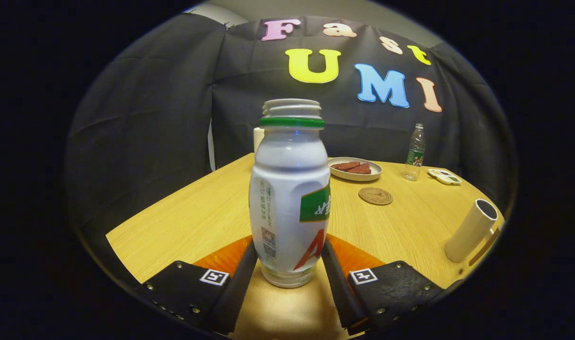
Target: Take the bottle from table, then pour the juice into the cup, finally place the bottle on the coaster
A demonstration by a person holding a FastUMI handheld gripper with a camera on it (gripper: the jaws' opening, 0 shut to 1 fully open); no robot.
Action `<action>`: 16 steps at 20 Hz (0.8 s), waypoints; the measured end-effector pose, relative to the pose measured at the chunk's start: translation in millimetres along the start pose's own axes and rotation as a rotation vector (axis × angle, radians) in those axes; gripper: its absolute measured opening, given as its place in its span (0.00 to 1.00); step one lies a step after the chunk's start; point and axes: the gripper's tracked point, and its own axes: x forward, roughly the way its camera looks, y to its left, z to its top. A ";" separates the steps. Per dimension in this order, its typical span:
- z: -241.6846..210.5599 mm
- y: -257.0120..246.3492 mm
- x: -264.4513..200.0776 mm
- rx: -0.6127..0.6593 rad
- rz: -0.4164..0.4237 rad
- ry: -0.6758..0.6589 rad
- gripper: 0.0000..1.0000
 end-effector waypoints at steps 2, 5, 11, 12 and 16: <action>0.4 3.0 0.3 0.004 0.014 0.004 0.78; 1.8 2.6 1.0 0.027 0.024 0.013 0.74; 10.9 3.7 -1.0 0.054 0.025 0.030 0.67; 15.1 2.6 -2.0 0.057 0.021 0.022 0.67; 39.1 -8.9 -6.6 0.094 0.010 -0.026 0.67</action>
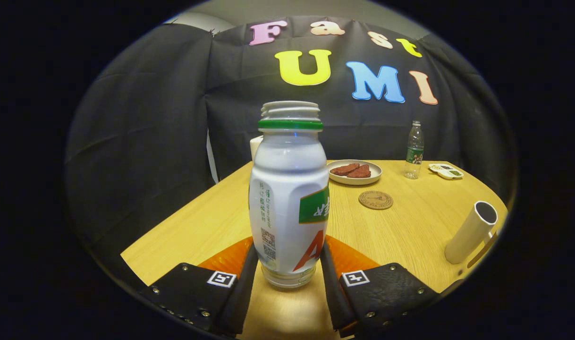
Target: Take the bottle from table, then pour the juice into the cup, finally place the bottle on the coaster
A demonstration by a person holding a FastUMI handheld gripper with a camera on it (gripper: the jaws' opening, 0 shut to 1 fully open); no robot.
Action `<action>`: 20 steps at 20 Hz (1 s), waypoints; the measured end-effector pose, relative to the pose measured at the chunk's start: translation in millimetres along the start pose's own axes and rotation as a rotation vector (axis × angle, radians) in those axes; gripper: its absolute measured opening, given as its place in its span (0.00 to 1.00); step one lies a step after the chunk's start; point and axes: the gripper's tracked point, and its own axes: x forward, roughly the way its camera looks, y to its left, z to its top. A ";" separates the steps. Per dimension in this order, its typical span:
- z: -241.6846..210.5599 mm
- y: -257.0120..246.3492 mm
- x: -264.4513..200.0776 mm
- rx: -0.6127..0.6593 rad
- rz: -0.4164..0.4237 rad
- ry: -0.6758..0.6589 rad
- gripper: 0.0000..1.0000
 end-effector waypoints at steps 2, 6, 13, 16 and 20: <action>11.6 -9.4 -2.3 0.008 -0.023 -0.022 0.67; 20.6 -29.8 -5.1 0.030 -0.064 -0.033 0.67; 32.7 -58.4 -9.0 0.167 -0.101 -0.036 0.67; 36.3 -72.5 -12.1 0.220 -0.130 -0.044 0.67; 40.5 -93.1 -17.0 0.276 -0.177 -0.055 0.67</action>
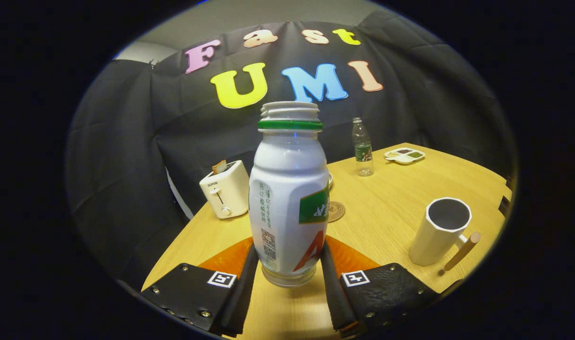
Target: Take the bottle from table, then pour the juice into the cup, finally place the bottle on the coaster
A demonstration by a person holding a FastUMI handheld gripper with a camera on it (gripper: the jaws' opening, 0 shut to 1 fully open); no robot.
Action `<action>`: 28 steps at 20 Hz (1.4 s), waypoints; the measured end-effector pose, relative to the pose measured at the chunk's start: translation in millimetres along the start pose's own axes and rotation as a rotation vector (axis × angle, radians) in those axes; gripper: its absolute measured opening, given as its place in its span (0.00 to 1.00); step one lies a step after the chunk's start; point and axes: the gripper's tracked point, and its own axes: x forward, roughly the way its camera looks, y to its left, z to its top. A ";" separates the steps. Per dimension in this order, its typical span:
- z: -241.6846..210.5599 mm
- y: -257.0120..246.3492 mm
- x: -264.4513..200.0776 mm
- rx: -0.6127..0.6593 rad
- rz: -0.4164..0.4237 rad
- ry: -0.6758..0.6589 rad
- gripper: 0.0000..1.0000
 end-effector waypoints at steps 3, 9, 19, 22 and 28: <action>0.9 -14.6 0.6 0.032 -0.014 0.006 0.67; 2.0 -37.8 -1.3 0.152 -0.035 0.016 0.67; -10.1 -46.3 2.4 0.387 -0.007 0.057 0.67; -11.8 -48.8 3.5 0.455 -0.008 0.073 0.67; -16.0 -54.6 5.7 0.591 -0.005 0.091 0.67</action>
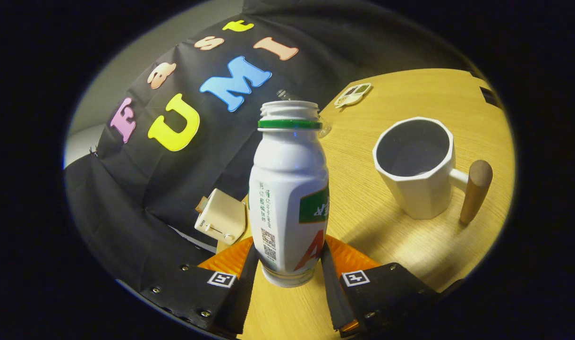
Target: Take the bottle from table, then pour the juice into the cup, finally place the bottle on the coaster
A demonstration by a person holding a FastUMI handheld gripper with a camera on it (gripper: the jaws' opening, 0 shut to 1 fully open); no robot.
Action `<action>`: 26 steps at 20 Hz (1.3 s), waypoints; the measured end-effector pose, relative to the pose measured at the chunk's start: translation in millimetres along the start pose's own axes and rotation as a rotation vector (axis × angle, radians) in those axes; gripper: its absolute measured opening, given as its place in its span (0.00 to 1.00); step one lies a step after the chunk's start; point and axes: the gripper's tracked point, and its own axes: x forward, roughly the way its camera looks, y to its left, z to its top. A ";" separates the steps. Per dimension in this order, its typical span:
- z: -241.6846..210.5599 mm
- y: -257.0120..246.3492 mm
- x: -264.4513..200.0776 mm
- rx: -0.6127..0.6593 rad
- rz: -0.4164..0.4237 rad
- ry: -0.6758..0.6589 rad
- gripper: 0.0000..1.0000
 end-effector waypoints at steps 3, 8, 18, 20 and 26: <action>1.4 -7.5 3.2 0.048 -0.021 0.006 0.67; 7.8 -11.9 4.0 0.162 -0.032 0.003 0.67; 4.4 -6.3 2.9 0.355 -0.027 0.036 0.67; 5.3 -6.7 1.2 0.380 -0.028 0.041 0.67; 1.2 -5.8 -2.1 0.457 -0.043 0.081 0.67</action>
